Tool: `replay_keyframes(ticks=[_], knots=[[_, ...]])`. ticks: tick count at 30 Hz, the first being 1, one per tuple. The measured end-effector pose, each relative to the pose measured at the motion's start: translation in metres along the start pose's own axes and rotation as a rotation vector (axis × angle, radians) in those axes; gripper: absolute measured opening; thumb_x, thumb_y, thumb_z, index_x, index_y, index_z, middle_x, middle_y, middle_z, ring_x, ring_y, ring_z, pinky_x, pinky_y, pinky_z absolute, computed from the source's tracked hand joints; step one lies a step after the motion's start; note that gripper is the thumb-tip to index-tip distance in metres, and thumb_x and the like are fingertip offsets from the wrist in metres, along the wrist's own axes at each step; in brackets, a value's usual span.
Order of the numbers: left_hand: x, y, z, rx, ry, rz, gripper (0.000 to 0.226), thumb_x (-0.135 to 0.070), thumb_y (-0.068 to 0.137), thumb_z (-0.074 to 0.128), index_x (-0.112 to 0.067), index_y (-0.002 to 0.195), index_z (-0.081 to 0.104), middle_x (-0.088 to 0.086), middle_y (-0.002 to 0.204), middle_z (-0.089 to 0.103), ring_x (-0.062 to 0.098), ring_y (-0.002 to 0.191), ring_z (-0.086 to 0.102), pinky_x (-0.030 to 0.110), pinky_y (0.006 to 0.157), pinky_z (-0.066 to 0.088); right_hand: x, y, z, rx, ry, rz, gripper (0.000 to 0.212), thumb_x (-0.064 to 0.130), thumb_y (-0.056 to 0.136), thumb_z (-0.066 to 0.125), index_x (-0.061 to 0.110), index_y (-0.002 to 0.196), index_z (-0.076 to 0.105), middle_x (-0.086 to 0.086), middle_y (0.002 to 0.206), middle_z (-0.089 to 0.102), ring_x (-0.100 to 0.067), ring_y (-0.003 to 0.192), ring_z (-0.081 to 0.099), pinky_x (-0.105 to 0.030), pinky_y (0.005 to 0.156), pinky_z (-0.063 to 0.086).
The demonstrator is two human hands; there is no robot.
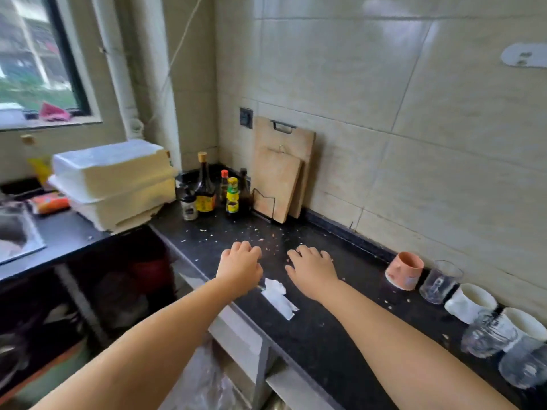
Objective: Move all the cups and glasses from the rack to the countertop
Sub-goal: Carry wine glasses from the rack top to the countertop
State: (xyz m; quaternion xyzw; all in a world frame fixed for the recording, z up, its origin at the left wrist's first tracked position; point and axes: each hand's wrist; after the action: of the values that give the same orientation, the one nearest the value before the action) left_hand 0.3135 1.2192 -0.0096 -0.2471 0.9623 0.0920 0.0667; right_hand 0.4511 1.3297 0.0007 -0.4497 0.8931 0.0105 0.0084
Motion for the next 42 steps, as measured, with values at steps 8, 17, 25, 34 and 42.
replay_keyframes(ticks=[8,17,25,34,42], knots=[[0.179,-0.184,-0.062,-0.093,0.036,-0.326,0.034,-0.031,0.092,0.045,-0.020,0.123,0.052,0.006,0.123,0.050,0.027,0.119,0.044,0.039,0.097,0.039,0.249,-0.033,-0.001,0.007,0.035,-0.355,0.043,0.039,0.098,0.034,0.018,0.134,0.044,-0.009,0.137,0.046,-0.031,0.127,0.043,-0.047,0.102,0.035],[0.326,-0.363,-0.120,-0.111,0.103,-0.744,0.035,-0.031,0.090,0.045,-0.017,0.121,0.054,0.008,0.122,0.052,0.028,0.119,0.045,0.041,0.097,0.039,0.479,-0.069,-0.008,-0.017,0.025,-0.772,0.044,0.042,0.097,0.035,0.019,0.134,0.044,-0.009,0.134,0.049,-0.030,0.123,0.046,-0.046,0.097,0.039],[0.438,-0.455,-0.149,-0.170,0.087,-1.026,0.033,-0.032,0.092,0.044,-0.018,0.120,0.054,0.006,0.121,0.053,0.025,0.118,0.046,0.040,0.099,0.040,0.641,-0.067,-0.008,-0.019,0.027,-1.033,0.043,0.041,0.097,0.036,0.019,0.133,0.045,-0.008,0.138,0.046,-0.030,0.126,0.043,-0.046,0.100,0.037],[0.578,-0.500,-0.208,-0.256,0.106,-1.203,0.030,-0.031,0.092,0.043,-0.018,0.117,0.055,0.006,0.119,0.053,0.026,0.118,0.046,0.041,0.100,0.039,0.833,-0.018,-0.037,-0.067,0.067,-1.233,0.042,0.040,0.095,0.038,0.020,0.130,0.047,-0.009,0.136,0.048,-0.030,0.126,0.044,-0.047,0.099,0.037],[0.679,-0.571,-0.250,-0.336,0.119,-1.394,0.030,-0.028,0.093,0.043,-0.016,0.117,0.056,0.008,0.119,0.054,0.027,0.115,0.046,0.041,0.097,0.041,0.986,-0.027,-0.039,-0.043,0.014,-1.414,0.041,0.041,0.097,0.036,0.016,0.128,0.048,-0.011,0.133,0.050,-0.032,0.123,0.048,-0.046,0.097,0.042]])
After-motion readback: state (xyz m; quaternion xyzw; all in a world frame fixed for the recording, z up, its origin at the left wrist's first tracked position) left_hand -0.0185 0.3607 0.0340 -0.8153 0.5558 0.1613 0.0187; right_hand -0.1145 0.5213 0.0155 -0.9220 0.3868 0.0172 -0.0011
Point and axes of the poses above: each hand's wrist, its own y-axis towards the middle knuckle, its own z-axis out of the palm, x = y × z
